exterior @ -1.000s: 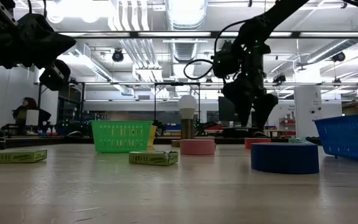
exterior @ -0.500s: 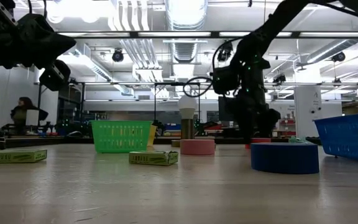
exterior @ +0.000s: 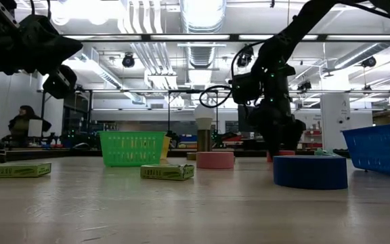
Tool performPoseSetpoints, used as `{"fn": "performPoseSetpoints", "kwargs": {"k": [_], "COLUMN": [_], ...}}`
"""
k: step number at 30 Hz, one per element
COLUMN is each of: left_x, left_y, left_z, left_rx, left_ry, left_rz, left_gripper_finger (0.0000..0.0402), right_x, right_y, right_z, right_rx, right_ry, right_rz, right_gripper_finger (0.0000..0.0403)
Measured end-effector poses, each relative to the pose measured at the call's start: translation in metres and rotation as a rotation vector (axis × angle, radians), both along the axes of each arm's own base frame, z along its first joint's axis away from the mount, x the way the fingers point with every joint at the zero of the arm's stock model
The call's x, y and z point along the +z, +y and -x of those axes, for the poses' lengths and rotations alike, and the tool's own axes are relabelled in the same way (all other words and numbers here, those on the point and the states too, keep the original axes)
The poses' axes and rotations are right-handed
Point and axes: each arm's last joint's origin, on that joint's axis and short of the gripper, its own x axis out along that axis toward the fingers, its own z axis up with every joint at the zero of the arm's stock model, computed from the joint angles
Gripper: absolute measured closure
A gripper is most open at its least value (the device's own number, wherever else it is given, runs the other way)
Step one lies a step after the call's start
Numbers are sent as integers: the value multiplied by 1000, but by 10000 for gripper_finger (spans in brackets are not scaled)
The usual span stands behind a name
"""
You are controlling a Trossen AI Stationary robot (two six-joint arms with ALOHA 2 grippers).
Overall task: Pick and place Stapler, Stapler remover, tape
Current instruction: Put the orange tape into the blue bin
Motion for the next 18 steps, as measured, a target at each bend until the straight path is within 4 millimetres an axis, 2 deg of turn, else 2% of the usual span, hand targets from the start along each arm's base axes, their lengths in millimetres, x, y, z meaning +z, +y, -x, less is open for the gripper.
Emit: {"fn": "performPoseSetpoints", "kwargs": {"k": [10, 14, 18], "left_x": [0, 0, 0], "left_y": [0, 0, 0], "left_z": [0, 0, 0], "left_rx": [2, 1, 1], "left_ry": [0, 1, 2], "left_rz": [0, 0, 0], "left_gripper_finger": [378, 378, 378], "right_x": [-1, 5, 19], "right_y": [4, 11, 23], "right_z": [1, 1, 5], "right_rx": [17, 39, 58], "right_ry": [14, 15, 21], "right_rz": [-14, -27, -73], "right_gripper_finger": [119, 127, 117]}}
